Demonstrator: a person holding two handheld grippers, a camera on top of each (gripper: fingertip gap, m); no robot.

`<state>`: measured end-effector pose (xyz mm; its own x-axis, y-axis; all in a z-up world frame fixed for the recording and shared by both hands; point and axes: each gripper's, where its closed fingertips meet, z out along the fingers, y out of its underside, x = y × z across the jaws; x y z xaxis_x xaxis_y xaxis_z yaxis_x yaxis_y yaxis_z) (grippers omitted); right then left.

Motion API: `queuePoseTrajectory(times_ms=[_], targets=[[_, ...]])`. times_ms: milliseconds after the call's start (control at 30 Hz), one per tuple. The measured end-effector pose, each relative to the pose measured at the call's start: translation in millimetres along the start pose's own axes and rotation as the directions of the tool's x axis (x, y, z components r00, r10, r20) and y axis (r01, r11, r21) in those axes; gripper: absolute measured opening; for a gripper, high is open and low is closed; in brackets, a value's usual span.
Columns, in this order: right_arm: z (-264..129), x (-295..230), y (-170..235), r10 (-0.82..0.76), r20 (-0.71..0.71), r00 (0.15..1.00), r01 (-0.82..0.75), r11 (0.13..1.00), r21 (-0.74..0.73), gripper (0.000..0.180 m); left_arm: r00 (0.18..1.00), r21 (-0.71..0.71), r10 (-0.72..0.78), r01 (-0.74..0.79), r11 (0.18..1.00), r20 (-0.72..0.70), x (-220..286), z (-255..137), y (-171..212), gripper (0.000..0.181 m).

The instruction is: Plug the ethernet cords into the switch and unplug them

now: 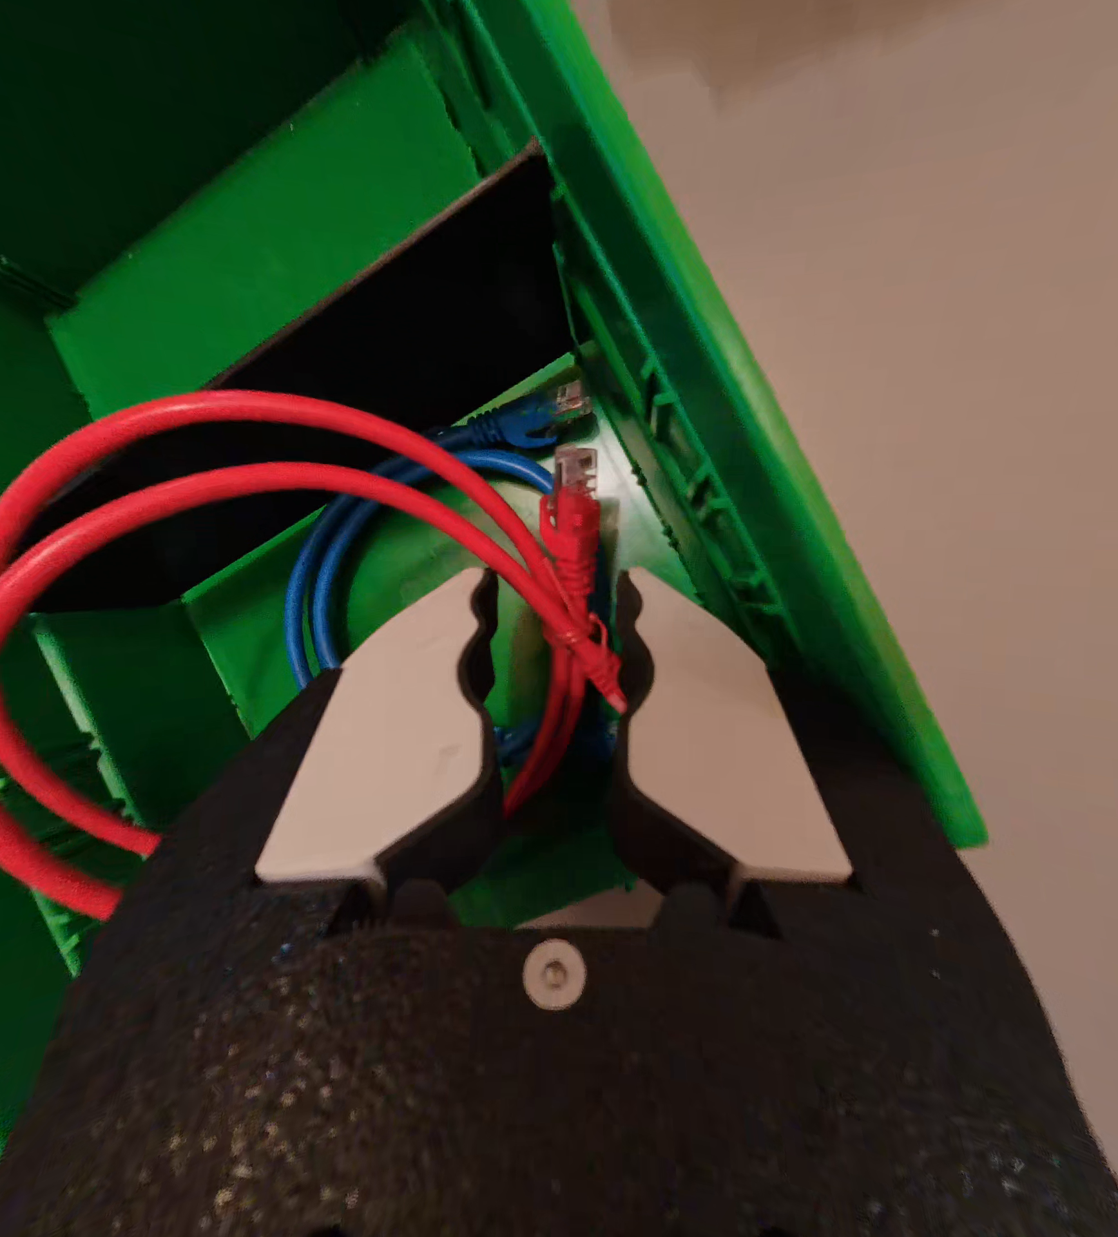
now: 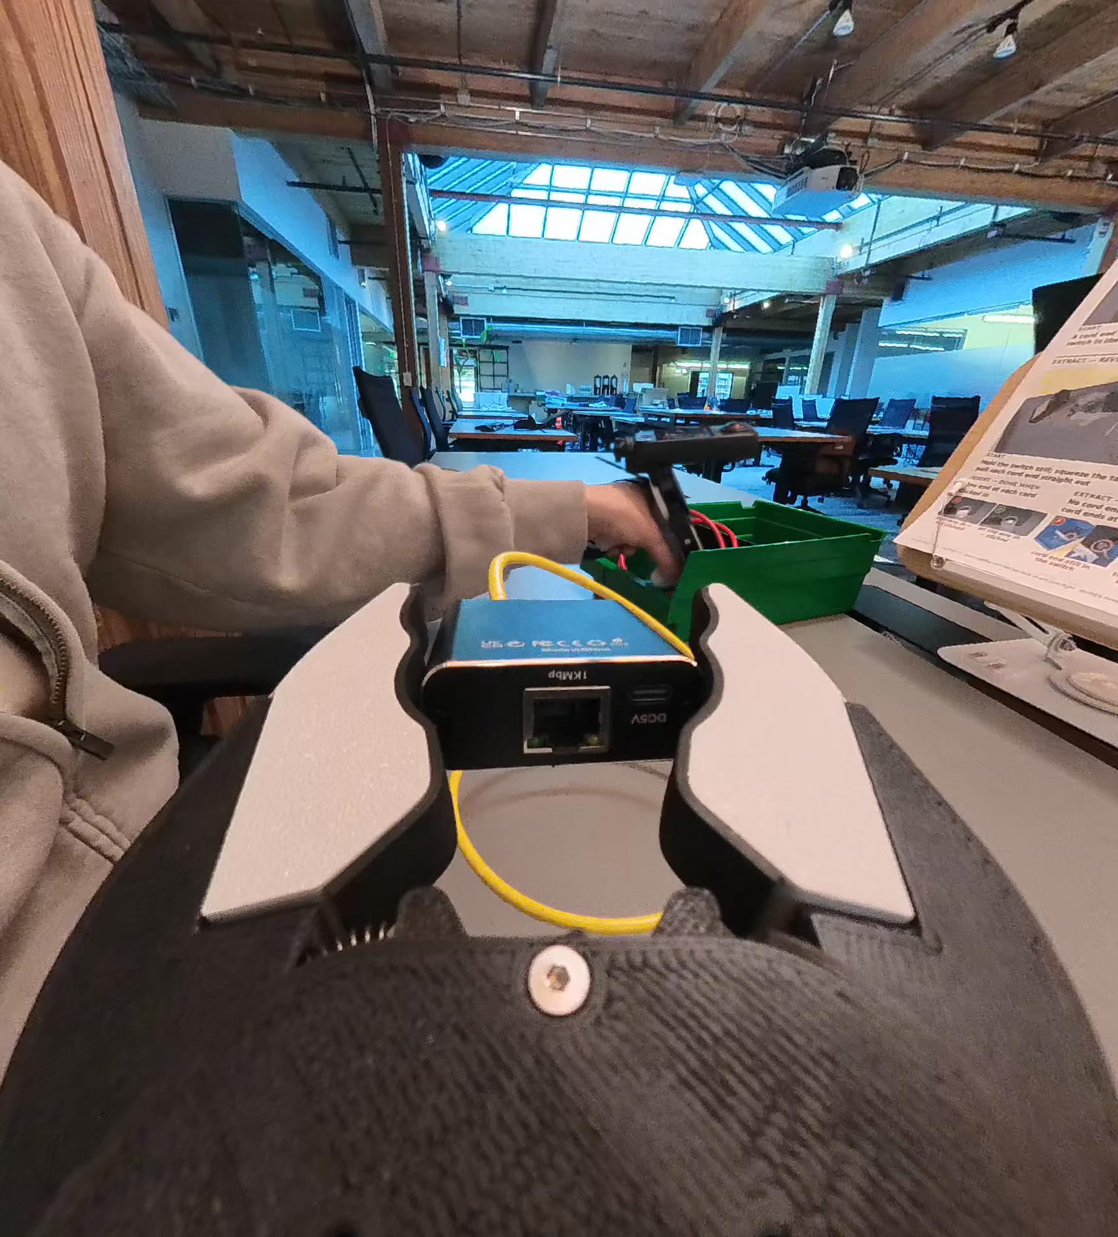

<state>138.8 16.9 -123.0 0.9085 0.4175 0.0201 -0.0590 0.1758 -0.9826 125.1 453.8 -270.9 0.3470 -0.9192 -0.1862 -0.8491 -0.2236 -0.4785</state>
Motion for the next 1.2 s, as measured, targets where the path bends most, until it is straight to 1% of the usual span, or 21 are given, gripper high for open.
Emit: queuePoseTrajectory(times_ms=[67,133,233,267,333,367,433,467,500,567,633,667,700,767,800,867,933,1033,1100,1200], targets=[[-0.6,0.1,-0.2,-0.006,-0.002,1.000,0.006,1.000,-0.005,0.077,1.000,-0.017,0.009,-0.009,1.000,-0.009,-1.1,3.4,1.3,0.023],[-1.1,-0.7,-1.3,-0.012,0.000,1.000,0.012,1.000,-0.006,0.077,1.000,0.003,0.012,-0.012,1.000,-0.017,-1.9,5.2,1.2,0.022],[-2.0,-1.9,-2.3,-0.017,0.003,1.000,0.017,1.000,-0.007,0.077,0.998,0.054,0.026,-0.023,0.998,-0.058,0.5,2.6,-1.6,0.017],[-2.4,-2.2,-2.9,-0.020,0.002,1.000,0.020,1.000,-0.008,0.077,0.997,0.077,0.036,-0.031,0.997,-0.062,0.8,-0.5,-3.2,0.013],[-2.9,-4.2,-4.0,-0.030,0.008,1.000,0.030,0.999,-0.014,0.077,0.998,0.120,0.022,-0.014,0.993,-0.066,0.5,-9.9,-7.0,0.011],[-3.2,-4.5,-4.7,-0.036,0.006,0.999,0.036,0.999,-0.017,0.077,0.996,0.135,-0.005,0.016,0.991,-0.084,1.8,-14.3,-8.8,0.014],[-3.1,-5.8,-5.6,-0.034,0.012,0.999,0.034,0.999,-0.020,0.077,0.990,0.116,-0.059,0.074,0.990,-0.125,6.1,-17.6,-8.2,0.044],[-2.8,-6.3,-6.2,-0.036,0.013,0.999,0.036,0.999,-0.019,0.077,0.990,0.086,-0.080,0.090,0.992,-0.112,4.5,-16.3,-5.6,0.052],[-2.1,-7.2,-6.7,-0.040,0.015,0.999,0.040,0.999,-0.019,0.077,0.993,0.052,-0.083,0.087,0.995,-0.089,2.5,-13.5,-2.2,0.055],[-0.1,-9.8,-6.2,-0.044,0.025,0.999,0.045,0.999,-0.027,0.077,0.994,-0.030,-0.061,0.058,0.998,-0.088,6.2,-3.4,5.3,0.056],[2.1,-12.0,-5.9,-0.050,0.032,0.998,0.051,0.998,-0.032,0.077,0.993,-0.073,-0.071,0.065,0.995,-0.090,6.9,3.7,3.9,0.051],[3.0,-13.1,-5.8,-0.053,0.036,0.998,0.054,0.998,-0.036,0.077,0.996,-0.082,-0.059,0.053,0.995,-0.069,3.9,5.5,1.8,0.039],[3.5,-13.6,-6.0,-0.058,0.035,0.998,0.060,0.997,-0.038,0.077,0.997,-0.094,-0.039,0.033,0.995,-0.065,3.6,7.7,1.4,0.031],[3.5,-14.7,-7.3,-0.065,0.038,0.997,0.067,0.997,-0.040,0.077,0.992,-0.137,-0.055,0.039,0.990,-0.113,7.6,14.1,4.7,0.022],[3.0,-14.3,-8.3,-0.068,0.034,0.997,0.069,0.997,-0.037,0.077,0.986,-0.140,-0.075,0.055,0.989,-0.146,9.3,15.8,5.2,0.019],[0.4,-13.8,-10.6,-0.072,0.029,0.997,0.073,0.997,-0.033,0.077,0.984,-0.102,-0.076,0.060,0.993,-0.162,6.6,10.0,3.2,0.018],[-3.2,-12.7,-13.7,-0.078,0.019,0.997,0.078,0.997,-0.023,0.077,0.982,-0.010,-0.056,0.055,0.998,-0.178,4.4,-12.8,-5.5,0.017],[-7.2,-11.3,-16.6,-0.080,0.015,0.997,0.080,0.997,-0.011,0.077,0.962,0.129,-0.034,0.071,0.989,-0.271,6.1,-68.6,-22.0,0.016],[-7.8,-10.6,-16.5,-0.073,0.016,0.997,0.074,0.997,-0.005,0.077,0.928,0.190,-0.007,0.084,0.978,-0.373,12.5,-111.4,-30.1,0.016],[-7.0,-11.7,-17.2,-0.075,0.022,0.997,0.075,0.997,-0.002,0.077,0.851,0.241,0.111,0.019,0.970,-0.514,37.4,-171.4,-30.8,0.016]])
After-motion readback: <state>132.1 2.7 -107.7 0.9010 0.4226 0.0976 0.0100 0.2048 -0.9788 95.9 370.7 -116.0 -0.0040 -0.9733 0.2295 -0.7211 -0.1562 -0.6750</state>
